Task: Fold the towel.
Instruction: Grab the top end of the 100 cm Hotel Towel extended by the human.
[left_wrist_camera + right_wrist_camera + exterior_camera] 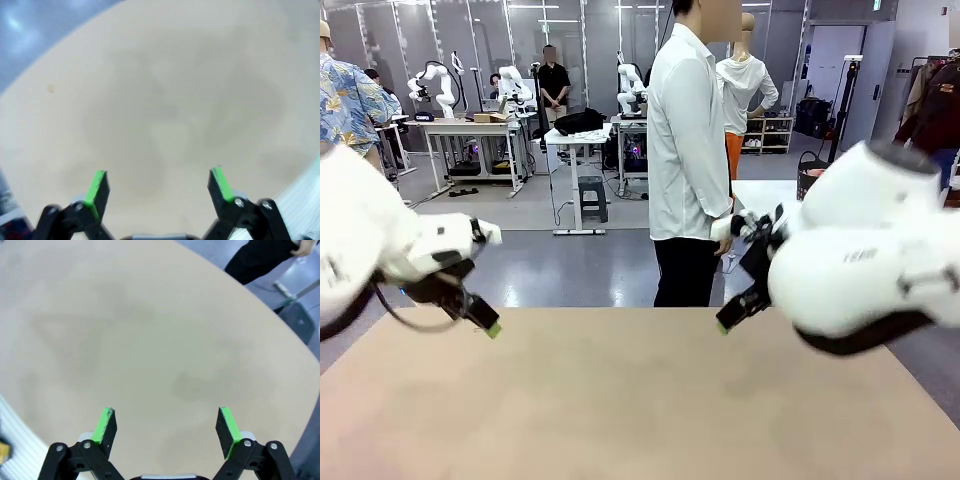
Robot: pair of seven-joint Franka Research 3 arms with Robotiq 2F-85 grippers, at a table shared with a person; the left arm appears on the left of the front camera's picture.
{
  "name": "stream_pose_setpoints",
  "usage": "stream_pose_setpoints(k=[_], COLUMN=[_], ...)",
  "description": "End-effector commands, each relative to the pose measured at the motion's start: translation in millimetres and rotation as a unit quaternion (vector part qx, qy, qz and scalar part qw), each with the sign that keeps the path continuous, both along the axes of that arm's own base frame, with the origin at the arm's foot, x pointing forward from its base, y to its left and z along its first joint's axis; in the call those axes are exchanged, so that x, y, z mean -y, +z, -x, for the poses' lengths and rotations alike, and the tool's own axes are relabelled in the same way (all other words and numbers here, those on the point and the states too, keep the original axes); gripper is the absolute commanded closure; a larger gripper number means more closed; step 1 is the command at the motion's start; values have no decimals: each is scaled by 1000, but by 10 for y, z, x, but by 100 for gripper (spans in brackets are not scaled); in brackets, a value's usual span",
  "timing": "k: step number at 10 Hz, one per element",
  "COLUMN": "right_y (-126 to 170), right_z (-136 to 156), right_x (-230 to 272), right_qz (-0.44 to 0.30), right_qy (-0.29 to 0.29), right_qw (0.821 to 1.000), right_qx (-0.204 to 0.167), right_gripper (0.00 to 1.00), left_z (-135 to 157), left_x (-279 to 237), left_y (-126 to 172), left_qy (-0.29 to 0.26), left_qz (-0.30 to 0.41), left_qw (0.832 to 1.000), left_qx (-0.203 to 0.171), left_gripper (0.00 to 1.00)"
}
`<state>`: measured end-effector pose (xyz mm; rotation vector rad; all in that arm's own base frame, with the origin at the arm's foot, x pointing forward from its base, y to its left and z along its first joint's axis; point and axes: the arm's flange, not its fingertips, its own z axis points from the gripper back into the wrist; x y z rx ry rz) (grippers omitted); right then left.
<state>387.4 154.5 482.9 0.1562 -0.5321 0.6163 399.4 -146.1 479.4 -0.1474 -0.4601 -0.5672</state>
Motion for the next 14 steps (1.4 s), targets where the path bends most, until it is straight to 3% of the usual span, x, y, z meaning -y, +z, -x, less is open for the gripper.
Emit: stream_pose_setpoints(k=[1,2,3,5,7,9,12,14], right_y=[583,762,884,986,942,784,616,597], right_z=[2,0,10,67,163,374,793,946], right_x=[406,633,907,1639,2421,3133,3894,4065], right_qz=[-95,-157,-210,-332,-431,-496,-553,-563], right_qy=[-3,-5,-2,2,-13,-46,-101,-119], right_qw=[992,981,968,924,881,847,815,809], right_qx=[-80,-113,-135,-192,-196,-184,-141,-124], right_gripper=[0,0,0,0,0,0,0,0], left_z=[-44,-33,-12,97,216,412,770,893], left_x=[-372,-578,-870,-1682,-2541,-3364,-4255,-4556], left_y=[651,889,1080,1332,1259,1078,841,829], left_qy=[13,24,30,36,59,84,129,165], left_qz=[111,156,213,340,446,520,572,569], left_qw=[991,981,968,927,878,839,806,803], left_qx=[-79,-117,-132,-156,-164,-139,-82,-70], left_gripper=[0,0,0,0,0,0,0,0])
